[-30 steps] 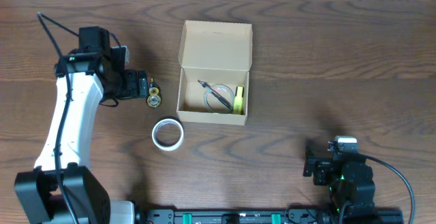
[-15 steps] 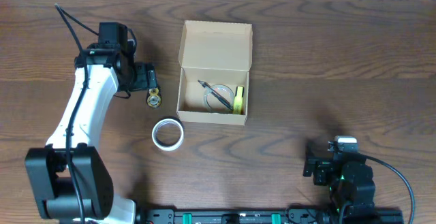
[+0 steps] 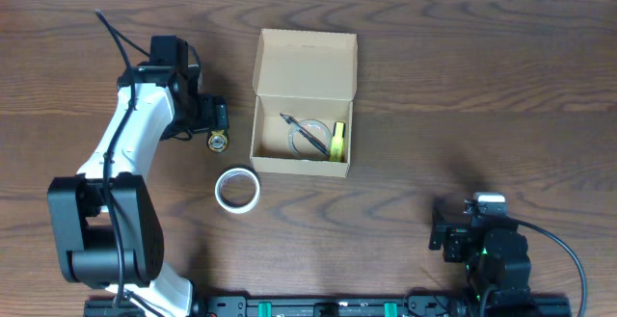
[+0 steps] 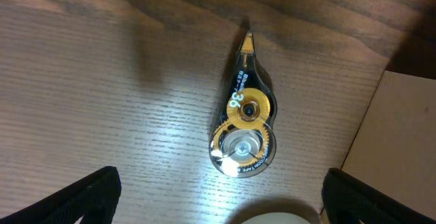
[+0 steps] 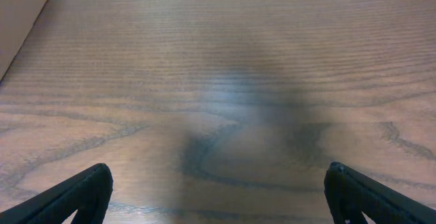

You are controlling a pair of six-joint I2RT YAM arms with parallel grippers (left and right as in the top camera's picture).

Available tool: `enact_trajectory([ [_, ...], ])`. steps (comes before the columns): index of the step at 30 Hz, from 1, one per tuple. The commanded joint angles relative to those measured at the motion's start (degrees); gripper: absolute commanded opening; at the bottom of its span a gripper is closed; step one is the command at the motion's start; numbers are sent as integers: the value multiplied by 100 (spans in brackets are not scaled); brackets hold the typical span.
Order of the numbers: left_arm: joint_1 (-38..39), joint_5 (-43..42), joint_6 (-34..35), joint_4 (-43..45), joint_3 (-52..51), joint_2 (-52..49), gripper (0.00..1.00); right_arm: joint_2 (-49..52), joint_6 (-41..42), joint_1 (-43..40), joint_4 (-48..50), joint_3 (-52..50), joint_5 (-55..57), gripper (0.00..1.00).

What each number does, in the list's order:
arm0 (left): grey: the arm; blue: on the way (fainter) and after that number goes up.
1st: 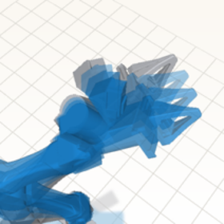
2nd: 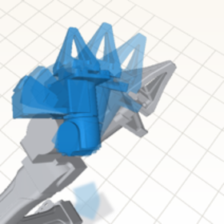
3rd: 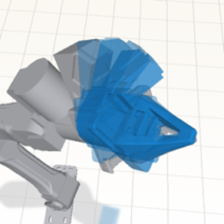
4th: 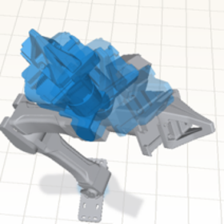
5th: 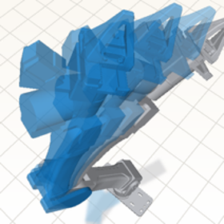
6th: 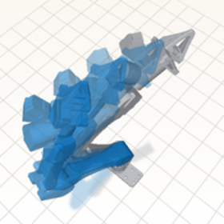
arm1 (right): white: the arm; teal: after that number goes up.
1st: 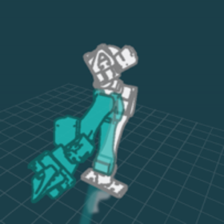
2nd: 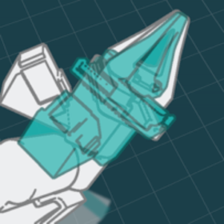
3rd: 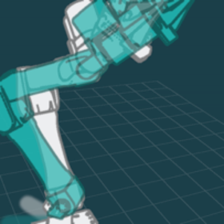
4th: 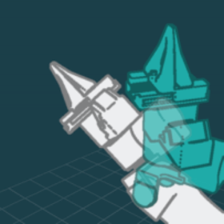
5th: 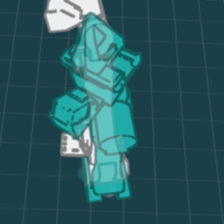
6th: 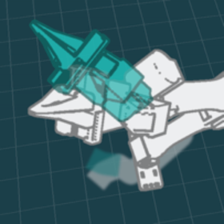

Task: Pack container
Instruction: 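Reach the left gripper to the gold correction tape dispenser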

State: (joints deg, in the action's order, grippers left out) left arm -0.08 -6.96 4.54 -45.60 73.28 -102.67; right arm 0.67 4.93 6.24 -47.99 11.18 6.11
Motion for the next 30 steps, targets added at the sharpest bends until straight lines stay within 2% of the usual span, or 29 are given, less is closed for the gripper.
enact_trajectory([
  [1, 46, -37, -74, 48, 111, -201, 95, -33, -76, -31, 0, -52, 4, 99],
  [26, 306, -13, -203, 85, 111, -990, 95, -33, -74, -31, 2, -52, 4, 99],
  [30, 382, -9, -238, 39, 111, -1058, 100, -33, -74, -31, 2, -52, 4, 99],
])
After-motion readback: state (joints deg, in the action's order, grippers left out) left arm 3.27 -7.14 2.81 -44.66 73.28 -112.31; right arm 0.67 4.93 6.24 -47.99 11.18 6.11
